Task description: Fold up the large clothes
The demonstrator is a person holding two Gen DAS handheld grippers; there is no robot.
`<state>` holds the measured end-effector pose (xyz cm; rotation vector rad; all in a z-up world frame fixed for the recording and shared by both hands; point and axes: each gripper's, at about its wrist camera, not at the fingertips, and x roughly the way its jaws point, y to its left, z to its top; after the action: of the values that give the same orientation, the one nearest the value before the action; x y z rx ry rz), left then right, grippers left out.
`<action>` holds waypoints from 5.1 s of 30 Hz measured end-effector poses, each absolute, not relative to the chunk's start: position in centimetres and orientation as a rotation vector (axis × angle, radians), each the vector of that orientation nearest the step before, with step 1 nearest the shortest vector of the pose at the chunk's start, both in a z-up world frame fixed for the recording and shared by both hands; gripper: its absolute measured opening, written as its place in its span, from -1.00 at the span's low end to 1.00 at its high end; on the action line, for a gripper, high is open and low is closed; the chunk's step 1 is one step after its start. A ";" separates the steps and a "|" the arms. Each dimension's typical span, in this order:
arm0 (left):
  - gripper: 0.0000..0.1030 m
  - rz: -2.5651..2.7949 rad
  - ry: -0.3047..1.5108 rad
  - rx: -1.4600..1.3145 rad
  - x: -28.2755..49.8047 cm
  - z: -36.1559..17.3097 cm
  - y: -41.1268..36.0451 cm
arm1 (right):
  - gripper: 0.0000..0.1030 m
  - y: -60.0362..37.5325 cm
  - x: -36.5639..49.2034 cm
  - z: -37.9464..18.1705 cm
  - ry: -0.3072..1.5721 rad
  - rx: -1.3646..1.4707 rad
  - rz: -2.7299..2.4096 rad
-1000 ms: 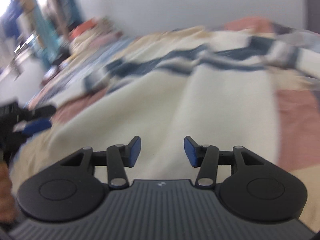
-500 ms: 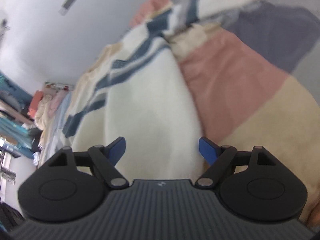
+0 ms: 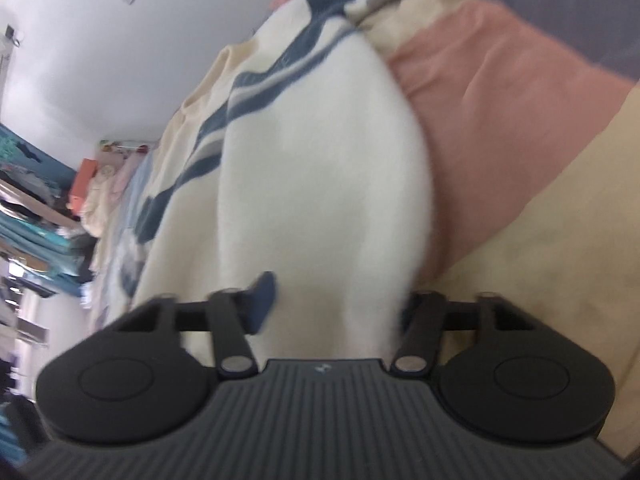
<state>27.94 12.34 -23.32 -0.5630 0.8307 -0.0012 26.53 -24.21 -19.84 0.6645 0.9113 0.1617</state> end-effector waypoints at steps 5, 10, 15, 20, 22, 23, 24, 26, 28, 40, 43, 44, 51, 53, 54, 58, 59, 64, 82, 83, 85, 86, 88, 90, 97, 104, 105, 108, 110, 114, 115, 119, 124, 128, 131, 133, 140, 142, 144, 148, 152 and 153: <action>0.13 0.000 0.807 -0.584 27.1 -22.8 12.7 | -0.77 -25.2 25.3 -17.5 0.798 0.594 0.107; 0.13 -0.027 0.793 -0.637 25.7 -22.5 13.1 | -0.78 -26.4 24.7 -15.5 0.698 0.490 0.006; 0.13 -0.035 0.793 -0.597 24.9 -22.0 12.0 | -0.77 -28.3 26.7 -18.7 0.845 0.499 -0.122; 0.13 -0.037 0.800 -0.564 24.8 -22.0 11.5 | -0.66 -28.2 27.0 -19.3 0.874 0.491 -0.147; 0.13 -0.045 0.796 -0.567 24.8 -21.8 11.6 | -0.61 -28.4 26.5 -18.9 0.849 0.500 -0.156; 0.13 -0.048 0.786 -0.571 24.8 -21.6 11.6 | -0.48 -28.5 26.3 -18.6 0.837 0.495 -0.171; 0.13 -0.049 0.774 -0.560 24.8 -21.3 11.5 | -0.38 -28.6 26.1 -18.3 0.818 0.479 -0.196; 0.13 -0.041 0.735 -0.531 25.0 -20.3 11.4 | -0.24 -28.5 25.7 -17.4 0.767 0.467 -0.207; 0.13 -0.048 0.689 -0.511 25.3 -19.1 11.4 | -0.24 -28.3 26.0 -16.3 0.717 0.442 -0.173; 0.14 -0.082 0.611 -0.249 31.9 -15.6 9.4 | -0.11 -21.0 31.5 -13.4 0.606 0.108 0.242; 0.14 -0.082 0.650 -0.235 33.7 -16.9 9.8 | -0.11 -19.6 33.0 -14.2 0.616 0.046 0.295; 0.14 -0.082 0.667 -0.241 33.9 -17.5 10.0 | -0.11 -19.3 33.3 -14.5 0.623 0.036 0.305; 0.14 -0.090 0.691 -0.230 35.0 -20.1 11.0 | -0.11 -18.1 35.9 -18.2 0.744 0.053 0.316; 0.15 -0.092 0.706 -0.230 35.5 -20.9 11.1 | -0.12 -17.9 36.1 -19.0 0.772 0.045 0.314; 0.15 -0.093 0.716 -0.228 35.7 -21.2 11.1 | -0.12 -17.9 36.2 -19.4 0.788 0.047 0.317; 0.15 -0.106 0.762 -0.213 36.2 -22.5 10.6 | -0.10 -18.1 36.6 -19.5 0.816 0.058 0.318; 0.15 -0.115 0.775 -0.217 36.2 -22.8 10.5 | -0.10 -18.3 36.7 -19.3 0.818 0.073 0.317; 0.20 -0.136 0.779 -0.242 35.9 -22.9 10.4 | -0.09 -20.2 37.1 -16.8 0.736 0.178 0.293; 0.22 -0.130 0.774 -0.297 35.7 -22.8 10.8 | 0.00 -35.7 45.2 -19.6 0.673 0.520 -0.018; 0.22 -0.131 0.774 -0.300 35.8 -22.8 10.9 | 0.18 -36.7 45.2 -20.0 0.681 0.571 -0.033; 0.22 -0.133 0.773 -0.319 35.8 -22.8 11.1 | 0.49 -38.5 44.9 -21.0 0.675 0.686 -0.050; 0.22 -0.133 0.775 -0.326 35.8 -22.8 11.2 | 0.51 -39.4 44.6 -21.4 0.666 0.734 -0.070; 0.22 -0.134 0.774 -0.335 35.8 -22.8 11.4 | 0.51 -41.0 44.1 -21.8 0.641 0.813 -0.098; 0.22 -0.134 0.772 -0.342 35.8 -22.8 11.4 | 0.52 -42.2 43.8 -22.2 0.617 0.850 -0.121; 0.22 -0.133 0.759 -0.375 35.8 -23.0 11.7 | 0.52 -45.4 43.7 -23.3 0.498 0.933 -0.181; 0.22 -0.130 0.750 -0.386 35.9 -23.0 11.8 | 0.52 -50.1 44.2 -23.8 0.366 0.960 -0.296; 0.22 -0.129 0.748 -0.386 35.8 -23.0 11.8 | 0.52 -50.7 44.3 -23.8 0.347 0.964 -0.308; 0.22 -0.126 0.746 -0.393 35.7 -23.0 11.8 | 0.51 -52.3 44.2 -23.7 0.280 0.935 -0.309; 0.22 -0.120 0.748 -0.401 35.8 -23.1 11.8 | 0.50 -53.2 43.9 -23.4 0.231 0.916 -0.311; 0.22 -0.112 0.748 -0.410 35.9 -23.1 12.0 | 0.50 -54.8 43.4 -22.4 0.120 0.899 -0.352; 0.22 -0.111 0.747 -0.418 35.9 -23.2 12.1 | 0.50 -55.3 43.5 -22.2 0.103 0.900 -0.362; 0.22 -0.107 0.740 -0.410 36.1 -23.4 11.9 | 0.21 -57.0 45.3 -21.6 0.127 0.862 -0.399; 0.22 -0.099 0.757 -0.368 36.7 -23.4 11.4 | -0.77 -57.8 47.4 -19.7 0.161 0.738 -0.464; 0.21 -0.091 0.763 -0.395 36.8 -23.5 11.5 | -0.83 -59.3 47.9 -16.3 0.151 0.627 -0.409; 0.22 -0.087 0.765 -0.390 36.9 -23.5 11.4 | -0.84 -59.4 48.4 -13.8 0.134 0.531 -0.400; 0.22 -0.085 0.772 -0.381 36.9 -23.4 11.3 | -0.84 -59.5 48.9 -12.6 0.128 0.507 -0.407; 0.22 -0.060 0.796 -0.337 36.7 -22.6 10.9 | -0.83 -56.6 49.6 -9.2 0.109 0.459 -0.379; 0.22 -0.058 0.789 -0.320 36.5 -22.4 10.9 | -0.83 -54.7 49.0 -7.8 0.073 0.444 -0.350; 0.22 -0.059 0.782 -0.321 36.3 -22.1 11.1 | -0.83 -52.3 48.4 -6.2 0.049 0.430 -0.300; 0.21 -0.077 0.758 -0.332 35.4 -21.5 11.9 | -0.83 -46.2 46.8 -2.4 0.025 0.331 -0.163; 0.22 -0.065 0.743 -0.363 34.2 -20.9 13.3 | -0.83 -39.6 45.7 0.4 -0.002 0.222 -0.043; 0.22 -0.056 0.732 -0.368 33.9 -20.6 13.6 | -0.83 -37.8 45.3 0.9 -0.003 0.210 -0.008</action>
<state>33.89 13.60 -20.57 -0.3680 0.7321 -0.0565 45.27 -37.79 0.92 0.2102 -0.0032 -0.0083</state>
